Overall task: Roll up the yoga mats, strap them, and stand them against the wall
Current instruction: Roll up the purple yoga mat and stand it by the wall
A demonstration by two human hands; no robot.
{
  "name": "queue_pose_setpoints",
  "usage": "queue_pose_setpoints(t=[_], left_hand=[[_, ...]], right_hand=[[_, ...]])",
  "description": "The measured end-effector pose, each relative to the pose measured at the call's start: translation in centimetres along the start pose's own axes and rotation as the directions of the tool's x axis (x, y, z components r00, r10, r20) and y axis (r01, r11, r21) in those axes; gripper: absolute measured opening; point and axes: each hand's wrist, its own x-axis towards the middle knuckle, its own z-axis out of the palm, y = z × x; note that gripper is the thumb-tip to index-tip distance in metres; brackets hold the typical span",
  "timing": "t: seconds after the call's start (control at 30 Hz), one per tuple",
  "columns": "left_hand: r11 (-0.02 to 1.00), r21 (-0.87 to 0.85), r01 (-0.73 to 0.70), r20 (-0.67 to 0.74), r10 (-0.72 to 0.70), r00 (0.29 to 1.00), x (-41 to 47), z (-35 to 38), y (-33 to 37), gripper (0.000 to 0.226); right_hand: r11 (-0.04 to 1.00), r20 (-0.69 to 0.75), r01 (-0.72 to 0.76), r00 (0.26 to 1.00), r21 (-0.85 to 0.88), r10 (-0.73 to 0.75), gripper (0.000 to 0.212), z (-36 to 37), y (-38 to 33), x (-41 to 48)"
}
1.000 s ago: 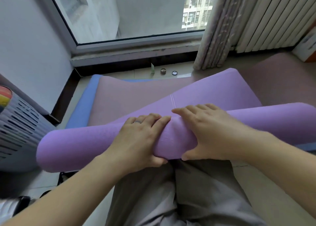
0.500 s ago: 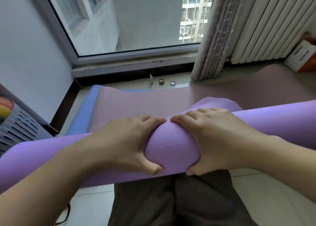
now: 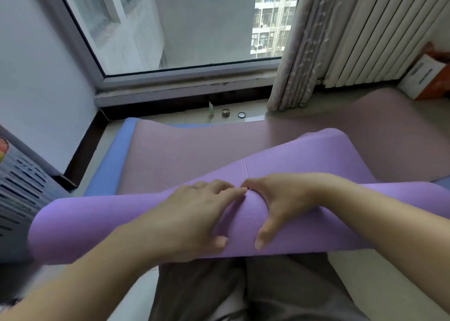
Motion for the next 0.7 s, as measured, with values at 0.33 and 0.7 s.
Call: queue_pose_setpoints(t=[0.33,0.7], left_hand=[[0.995,0.067,0.069,-0.101,-0.062,0.993,2.4,1.5,-0.8,0.111],[0.970,0.168,0.174,-0.250,-0.129,0.960,3.3,2.4,-0.4,0.109]], right_hand=[[0.975,-0.286,0.000,0.956,-0.223,-0.065,0.106,0.0,-0.5,-3.1],[0.932,-0.454,-0.089,0.887,-0.352,-0.087,0.100,2.4,1.3,0.1]])
